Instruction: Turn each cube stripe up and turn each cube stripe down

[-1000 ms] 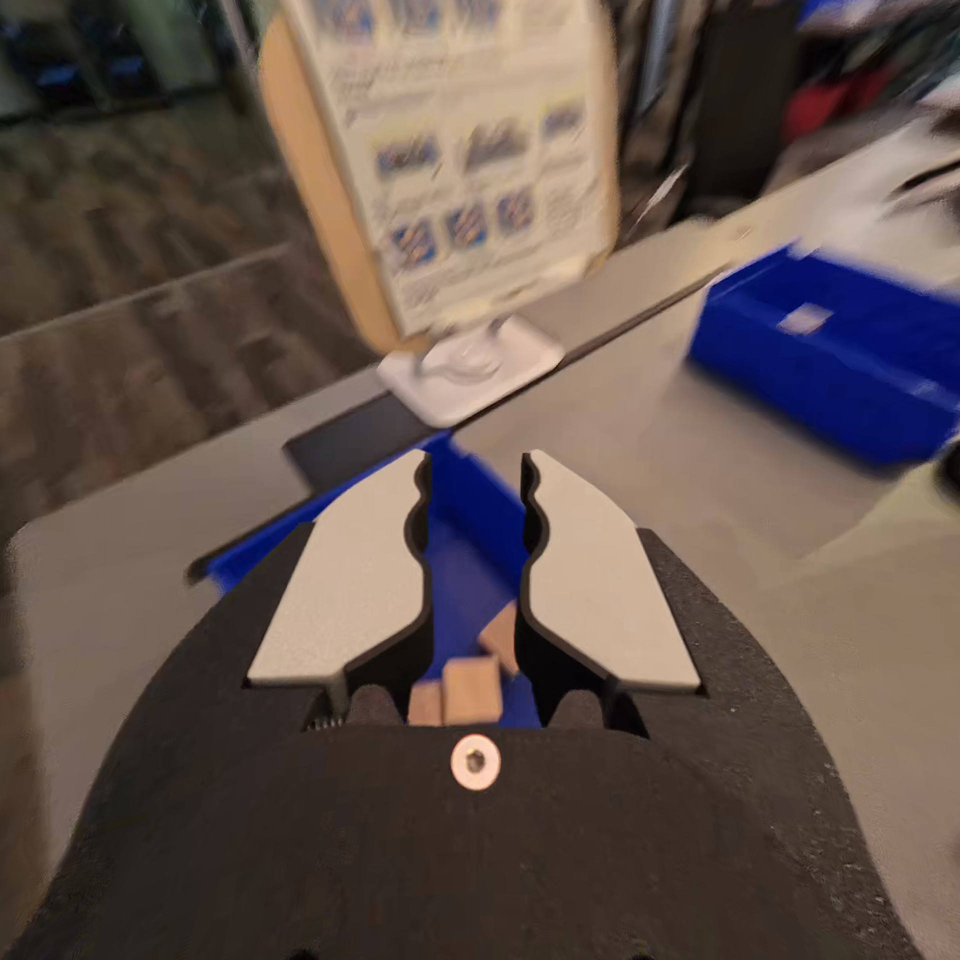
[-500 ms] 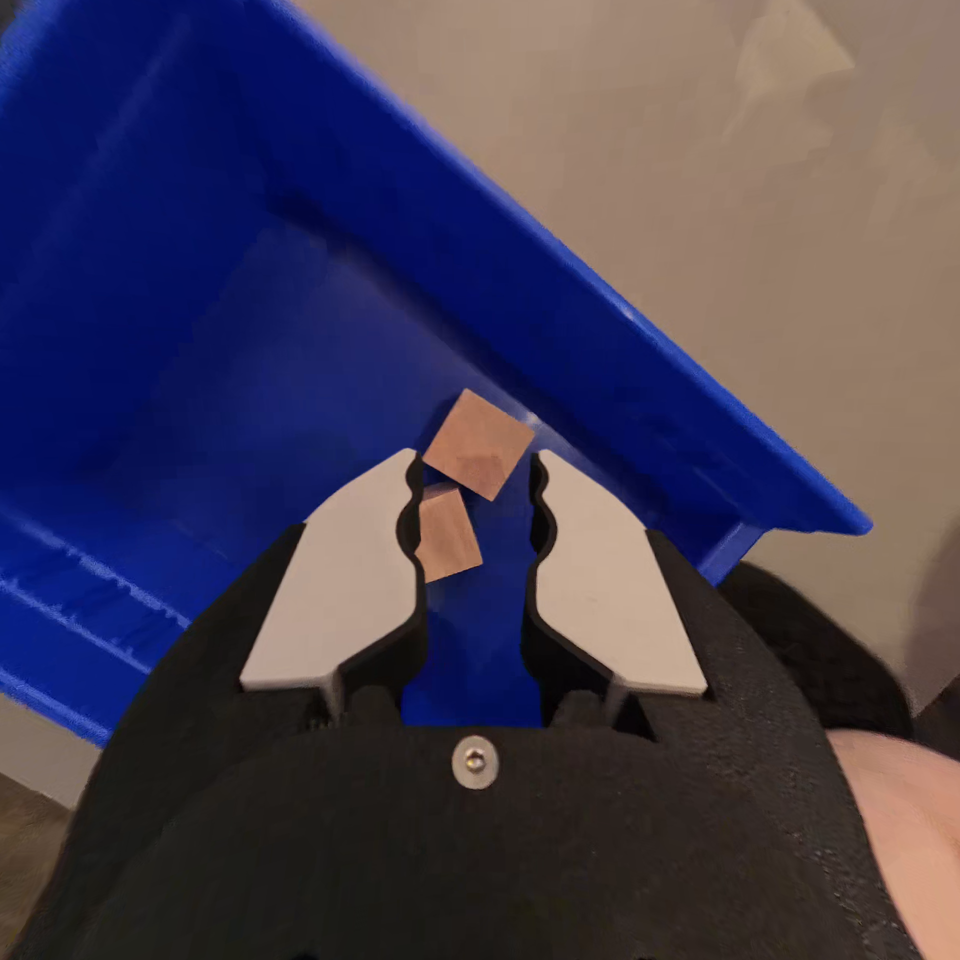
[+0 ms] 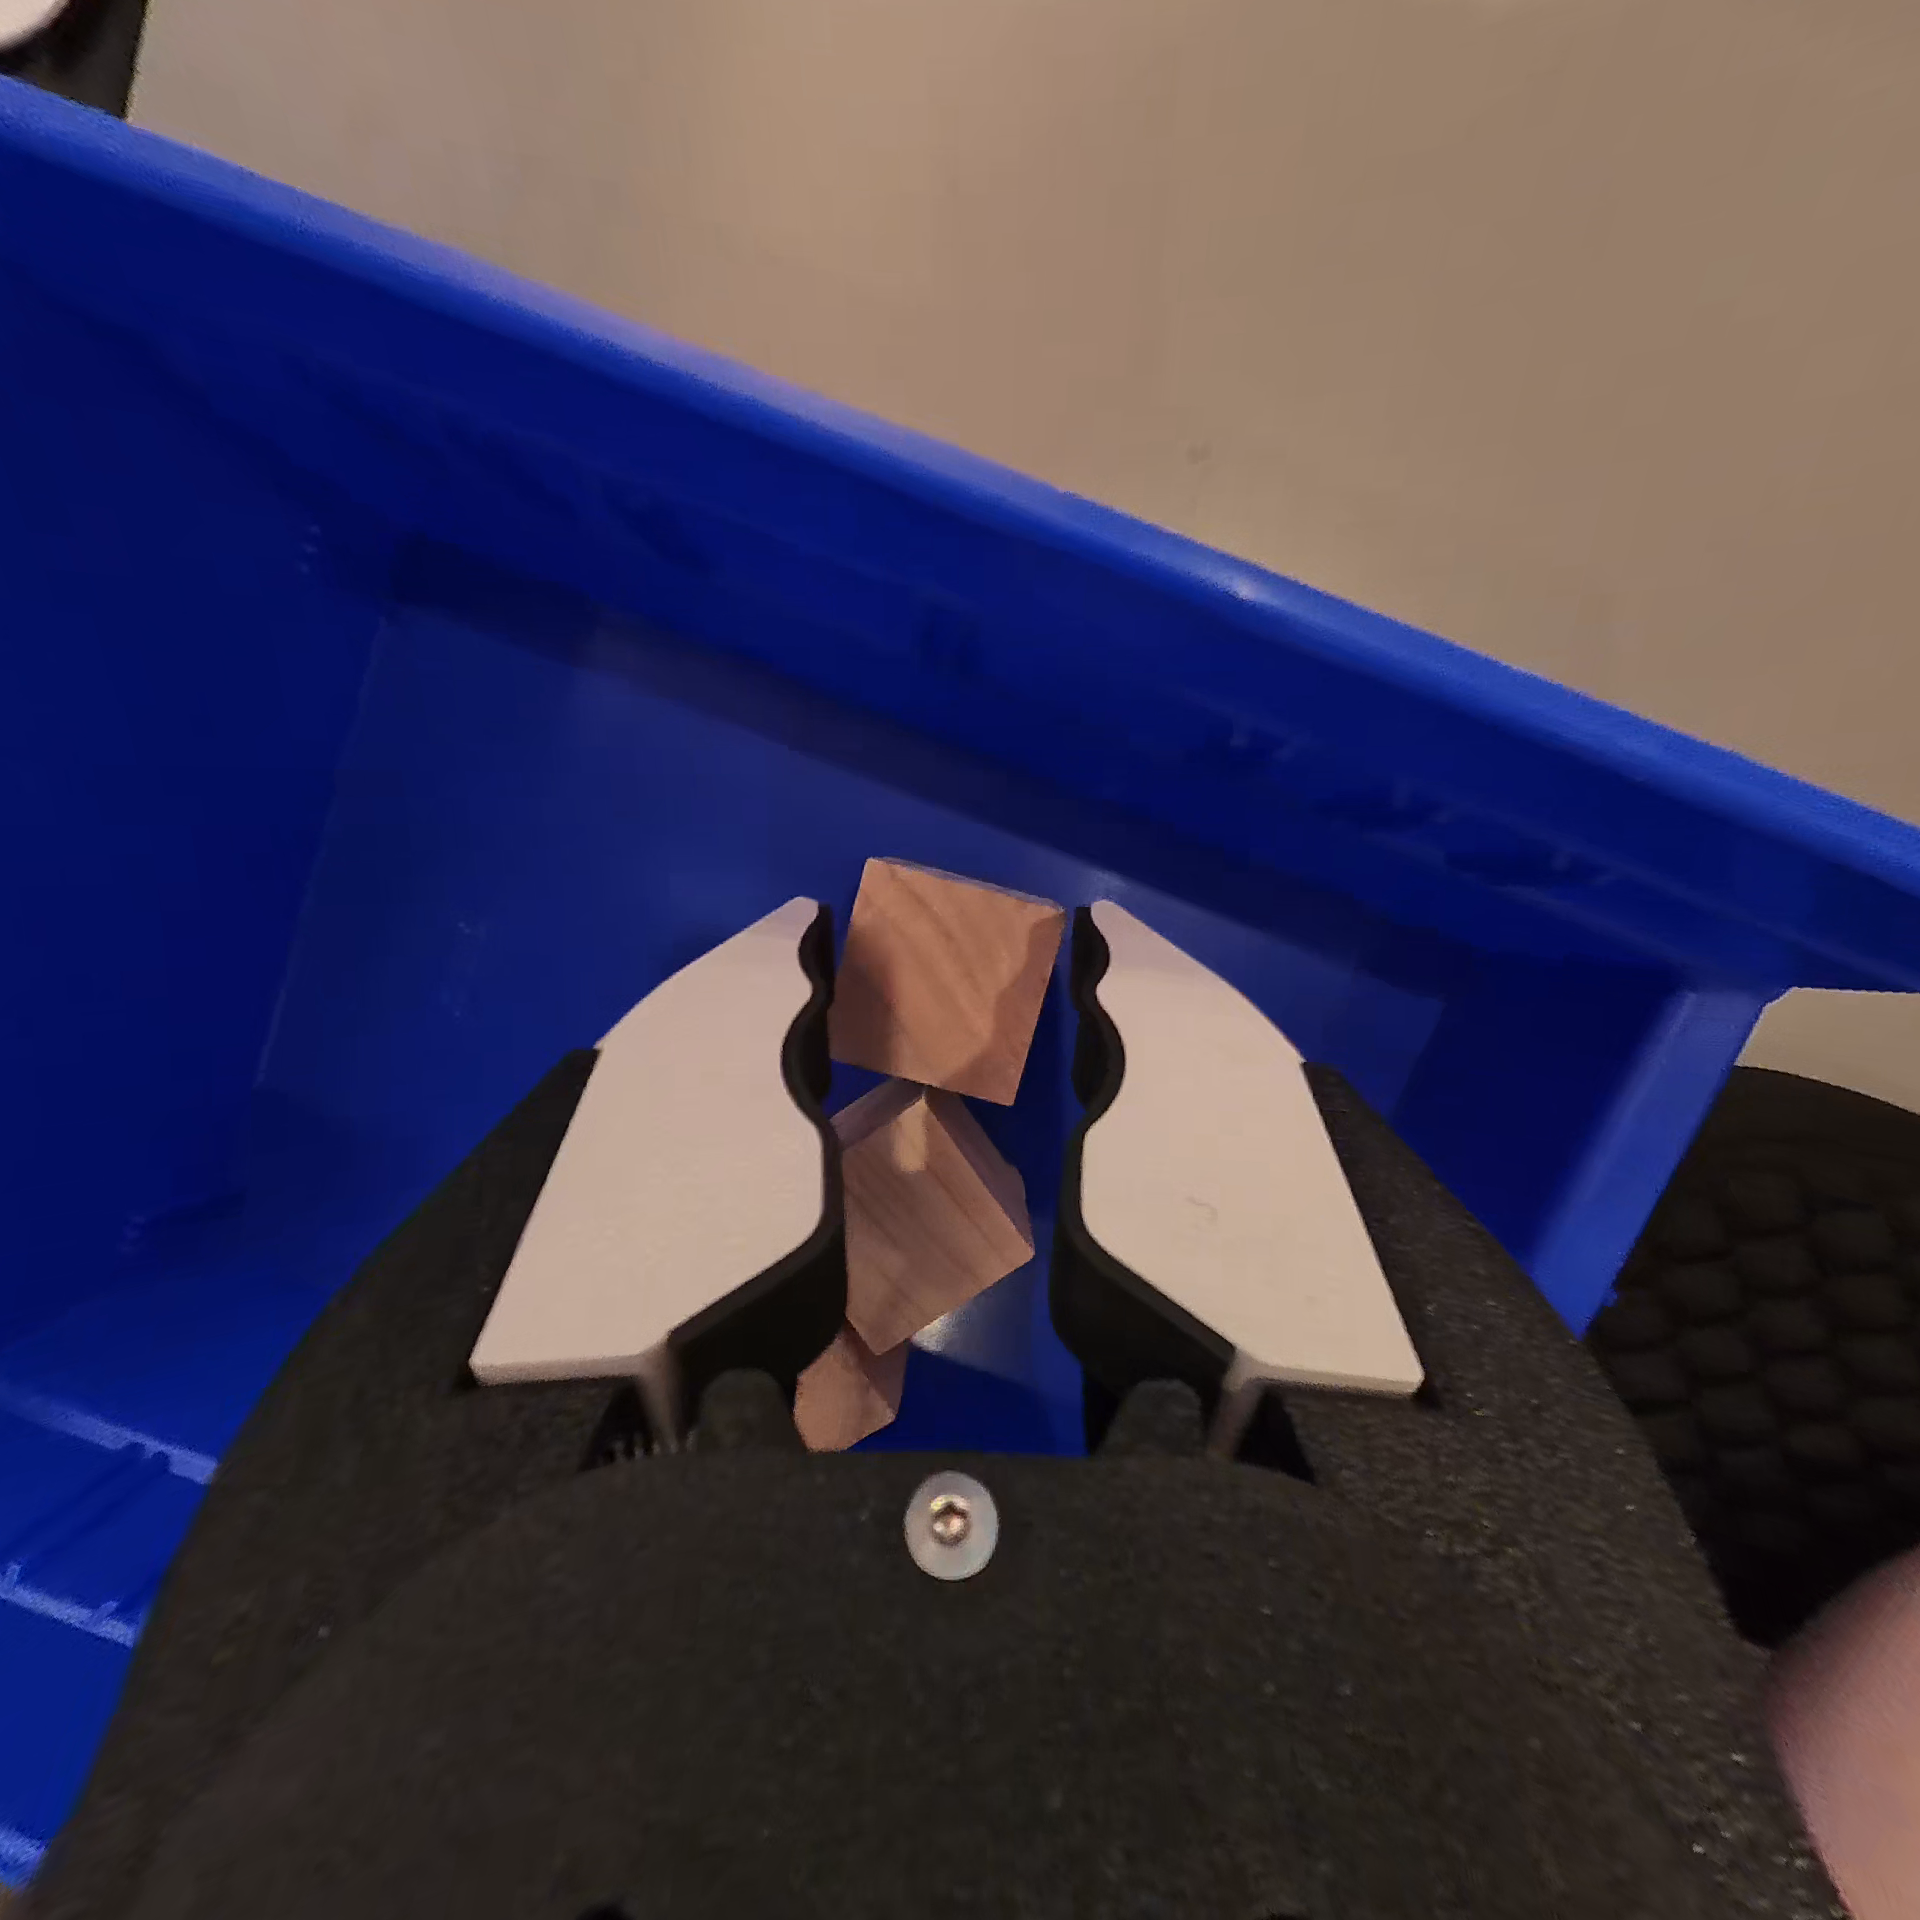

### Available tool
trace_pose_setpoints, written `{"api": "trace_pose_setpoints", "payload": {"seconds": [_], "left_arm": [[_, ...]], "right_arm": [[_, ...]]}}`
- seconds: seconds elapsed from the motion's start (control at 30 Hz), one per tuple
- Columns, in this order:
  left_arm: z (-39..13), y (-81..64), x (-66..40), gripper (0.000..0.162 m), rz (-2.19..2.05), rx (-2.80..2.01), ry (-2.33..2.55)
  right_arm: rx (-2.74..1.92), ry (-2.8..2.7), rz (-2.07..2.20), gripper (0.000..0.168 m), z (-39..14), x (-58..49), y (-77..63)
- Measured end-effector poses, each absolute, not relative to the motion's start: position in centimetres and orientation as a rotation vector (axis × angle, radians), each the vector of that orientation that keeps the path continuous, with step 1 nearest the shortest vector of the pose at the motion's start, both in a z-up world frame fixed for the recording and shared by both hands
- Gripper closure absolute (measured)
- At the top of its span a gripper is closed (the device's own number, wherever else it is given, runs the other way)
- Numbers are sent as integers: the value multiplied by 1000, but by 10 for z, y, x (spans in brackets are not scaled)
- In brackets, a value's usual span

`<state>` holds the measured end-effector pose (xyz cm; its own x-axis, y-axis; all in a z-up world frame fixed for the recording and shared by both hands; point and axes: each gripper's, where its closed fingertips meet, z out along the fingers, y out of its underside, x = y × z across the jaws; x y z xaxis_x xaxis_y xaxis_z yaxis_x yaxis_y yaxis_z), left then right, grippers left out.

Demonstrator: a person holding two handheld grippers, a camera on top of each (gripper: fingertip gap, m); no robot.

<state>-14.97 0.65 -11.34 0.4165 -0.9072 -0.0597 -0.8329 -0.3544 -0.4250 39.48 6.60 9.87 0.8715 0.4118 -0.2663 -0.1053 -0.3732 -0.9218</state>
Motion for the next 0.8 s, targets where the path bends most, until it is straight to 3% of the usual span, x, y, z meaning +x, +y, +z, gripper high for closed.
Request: {"api": "trace_pose_setpoints", "payload": {"seconds": [0.8], "left_arm": [[-138, -2, -168, 117, -138, -2492, 1551]], "right_arm": [[-1924, -234, 547, 124, 88, 389, 72]]}}
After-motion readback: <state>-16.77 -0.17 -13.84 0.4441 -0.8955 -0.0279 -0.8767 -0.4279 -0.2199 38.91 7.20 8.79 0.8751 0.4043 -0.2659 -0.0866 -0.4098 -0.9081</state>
